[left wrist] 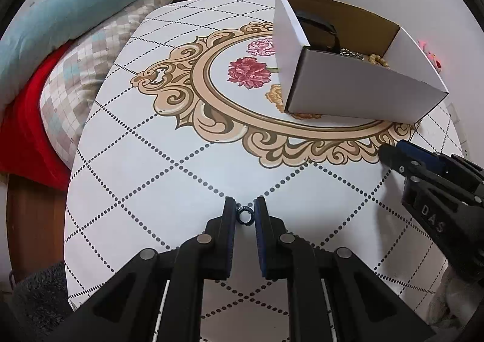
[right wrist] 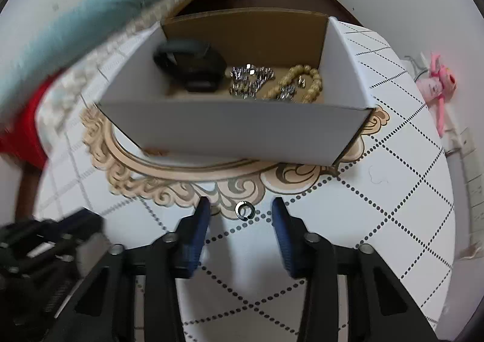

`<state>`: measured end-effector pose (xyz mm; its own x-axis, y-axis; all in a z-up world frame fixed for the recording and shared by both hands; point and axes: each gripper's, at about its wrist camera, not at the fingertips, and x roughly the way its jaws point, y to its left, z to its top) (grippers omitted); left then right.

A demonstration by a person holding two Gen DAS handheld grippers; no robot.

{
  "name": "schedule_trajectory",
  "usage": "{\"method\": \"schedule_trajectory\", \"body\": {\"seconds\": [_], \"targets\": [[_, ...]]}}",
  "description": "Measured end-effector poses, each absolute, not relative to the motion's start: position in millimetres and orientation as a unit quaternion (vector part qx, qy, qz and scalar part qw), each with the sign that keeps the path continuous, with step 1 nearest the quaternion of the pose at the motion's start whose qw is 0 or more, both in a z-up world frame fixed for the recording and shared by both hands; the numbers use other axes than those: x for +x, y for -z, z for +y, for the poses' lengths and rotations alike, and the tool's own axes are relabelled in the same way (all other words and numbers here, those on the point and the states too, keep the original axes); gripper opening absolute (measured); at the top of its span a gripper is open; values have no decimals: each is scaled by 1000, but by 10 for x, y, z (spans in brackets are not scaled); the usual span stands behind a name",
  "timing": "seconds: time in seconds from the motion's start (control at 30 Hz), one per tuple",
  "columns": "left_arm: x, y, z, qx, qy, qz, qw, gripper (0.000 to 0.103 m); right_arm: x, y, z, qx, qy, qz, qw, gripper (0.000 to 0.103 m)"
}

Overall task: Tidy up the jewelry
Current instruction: 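Carry the ring with the left tool into the box while the right tool releases its ring there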

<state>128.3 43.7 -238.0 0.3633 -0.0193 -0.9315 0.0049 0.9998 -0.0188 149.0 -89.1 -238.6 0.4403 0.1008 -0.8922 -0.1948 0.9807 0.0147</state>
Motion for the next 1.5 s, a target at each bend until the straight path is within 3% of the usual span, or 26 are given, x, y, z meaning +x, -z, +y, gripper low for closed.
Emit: {"method": "schedule_trajectory", "body": {"seconds": [0.03,0.07,0.37,0.57,0.77,0.97,1.03,1.07,1.1,1.17,1.23,1.4,1.5], "targets": [[1284,2379,434,-6,8,564,826,10,1488,2391,-865,-53,-84,520,848,16],[1276,2373,444,-5,8,563,826,10,1484,2396,-841,-62,-80,519,849,13],[1280,2303,354,-3,20,560,828,10,1431,2364,-885,-49,-79,515,852,13],[1351,1867,218,-35,62,536,841,10,1306,1907,-1155,17,-98,490,866,13],[1869,1361,4,-69,126,517,844,10,1559,1389,-1455,100,-126,473,866,13],[2513,1402,-114,-46,124,551,824,12,2155,1355,-1545,123,-134,504,844,13],[2654,1466,-111,-38,109,569,814,16,2334,1437,-1534,118,-140,531,827,13],[2672,1474,-104,-37,102,573,812,28,2429,1488,-1541,119,-134,545,819,14],[2705,1495,-85,-34,90,580,809,49,2486,1523,-1546,116,-129,553,815,14],[2717,1484,-27,-34,81,573,815,65,2583,1552,-1553,106,-119,561,813,15],[2717,1449,26,-32,71,566,820,65,2613,1508,-1585,103,-112,553,819,30],[2685,1398,105,-24,48,558,828,77,2580,1393,-1660,90,-95,538,833,35],[2613,1386,127,-16,32,551,834,81,2520,1361,-1690,63,-71,532,841,53]]}}
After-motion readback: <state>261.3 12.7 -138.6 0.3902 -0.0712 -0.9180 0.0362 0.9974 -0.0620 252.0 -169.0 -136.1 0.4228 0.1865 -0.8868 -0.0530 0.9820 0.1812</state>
